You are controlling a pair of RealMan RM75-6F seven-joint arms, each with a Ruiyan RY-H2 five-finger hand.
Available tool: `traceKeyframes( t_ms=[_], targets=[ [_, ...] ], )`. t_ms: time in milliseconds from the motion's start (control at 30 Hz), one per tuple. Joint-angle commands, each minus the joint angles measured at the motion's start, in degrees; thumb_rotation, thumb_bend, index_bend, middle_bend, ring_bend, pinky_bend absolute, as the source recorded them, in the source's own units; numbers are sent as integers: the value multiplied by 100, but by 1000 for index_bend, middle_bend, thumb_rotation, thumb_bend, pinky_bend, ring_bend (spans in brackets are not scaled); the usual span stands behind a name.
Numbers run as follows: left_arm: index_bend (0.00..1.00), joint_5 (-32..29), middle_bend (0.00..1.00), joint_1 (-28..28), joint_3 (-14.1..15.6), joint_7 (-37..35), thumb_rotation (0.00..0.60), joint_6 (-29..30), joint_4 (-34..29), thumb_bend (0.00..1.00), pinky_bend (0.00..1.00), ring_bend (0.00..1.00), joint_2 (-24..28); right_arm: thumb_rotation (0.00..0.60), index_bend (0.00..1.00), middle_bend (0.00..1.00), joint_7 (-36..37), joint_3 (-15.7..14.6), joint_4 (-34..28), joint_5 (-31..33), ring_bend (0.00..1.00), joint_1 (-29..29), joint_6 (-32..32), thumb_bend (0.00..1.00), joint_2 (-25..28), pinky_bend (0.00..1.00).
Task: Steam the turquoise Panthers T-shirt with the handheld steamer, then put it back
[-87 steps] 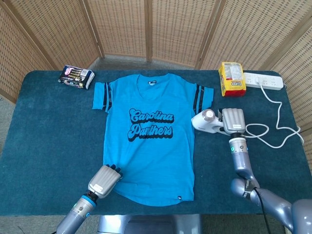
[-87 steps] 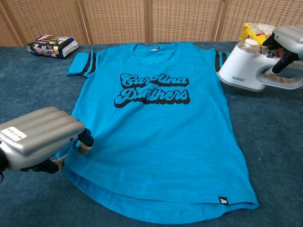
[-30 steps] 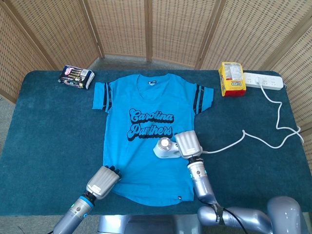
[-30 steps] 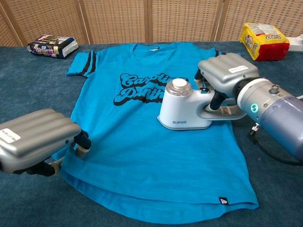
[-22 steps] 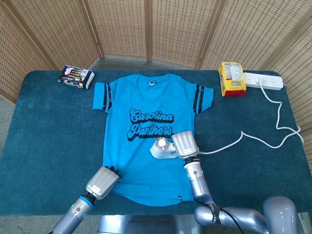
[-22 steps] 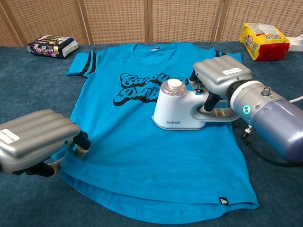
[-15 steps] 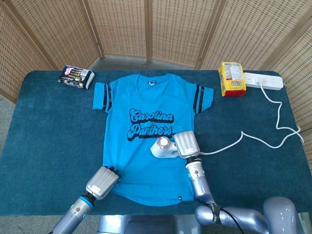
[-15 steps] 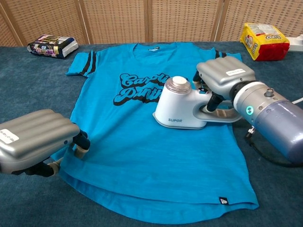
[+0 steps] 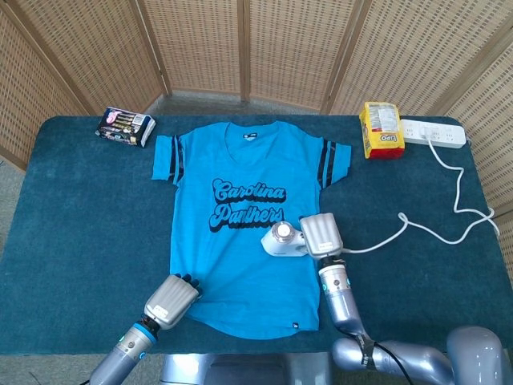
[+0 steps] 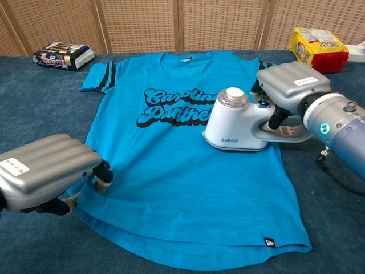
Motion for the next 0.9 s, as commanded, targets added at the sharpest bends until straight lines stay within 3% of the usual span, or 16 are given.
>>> traceKeyframes(
  t_ms=[33,900],
  targets=[
    [659,-2,505,1,-1,-4,600,-1,1,483,576,451,-2,600,783,777,3,-12,20,-6,807,-11,-10,282,13,734],
    [659,24,505,28,-16,-150,600,7,62,483,577,451,24,600,783,776,-765,-106,81,-188,805,325,-125,278,-428,732]
  ],
)
